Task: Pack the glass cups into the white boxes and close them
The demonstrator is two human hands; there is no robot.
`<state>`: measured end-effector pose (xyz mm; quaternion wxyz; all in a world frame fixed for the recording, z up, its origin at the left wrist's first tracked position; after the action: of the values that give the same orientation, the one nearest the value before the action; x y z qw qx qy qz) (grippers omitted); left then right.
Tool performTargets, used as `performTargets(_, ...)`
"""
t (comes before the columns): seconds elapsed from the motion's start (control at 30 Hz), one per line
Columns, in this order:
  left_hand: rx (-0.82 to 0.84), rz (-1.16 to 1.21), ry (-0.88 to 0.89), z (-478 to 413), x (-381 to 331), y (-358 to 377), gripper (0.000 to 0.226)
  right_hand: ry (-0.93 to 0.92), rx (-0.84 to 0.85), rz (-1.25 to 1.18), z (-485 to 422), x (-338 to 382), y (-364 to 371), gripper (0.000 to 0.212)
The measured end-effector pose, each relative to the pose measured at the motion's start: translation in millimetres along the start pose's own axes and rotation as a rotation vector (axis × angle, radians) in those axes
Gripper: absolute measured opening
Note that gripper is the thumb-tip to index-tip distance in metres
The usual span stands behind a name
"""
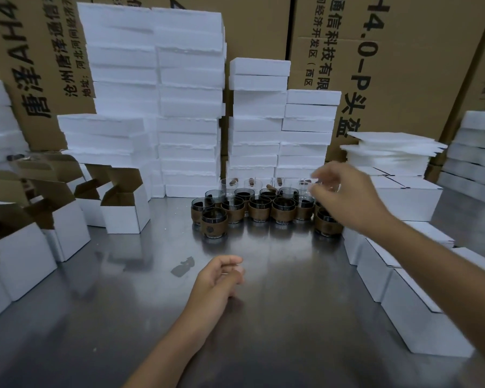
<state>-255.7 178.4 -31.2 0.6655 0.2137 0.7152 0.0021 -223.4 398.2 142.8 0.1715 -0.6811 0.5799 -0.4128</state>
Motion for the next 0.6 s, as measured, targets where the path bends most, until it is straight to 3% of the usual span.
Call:
performTargets(0.1, -0.015, 0.004, 0.015, 2, -3, -3, 0.012, -0.048, 0.103, -0.237, 40, 35, 27, 0.018)
performTargets(0.23, -0.048, 0.004, 0.038, 6, -8, -10, 0.011, 0.047, 0.19, -0.4, 94, 45, 85, 0.02)
performTargets(0.6, -0.317, -0.084, 0.146, -11, -32, -63, 0.018, 0.052, 0.106, -0.245, 116, 18, 113, 0.02)
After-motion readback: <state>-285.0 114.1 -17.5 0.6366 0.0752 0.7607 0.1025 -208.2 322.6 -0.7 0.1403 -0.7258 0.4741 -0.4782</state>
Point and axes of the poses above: each hand's wrist, its own z-axis away from the middle knuckle, its own y-axis out of the palm, x = y × z, the point moved 9 cm from there along -z, towards the middle knuckle, and after that the axes turned 14 degrees about z, right-handed, at the moved point
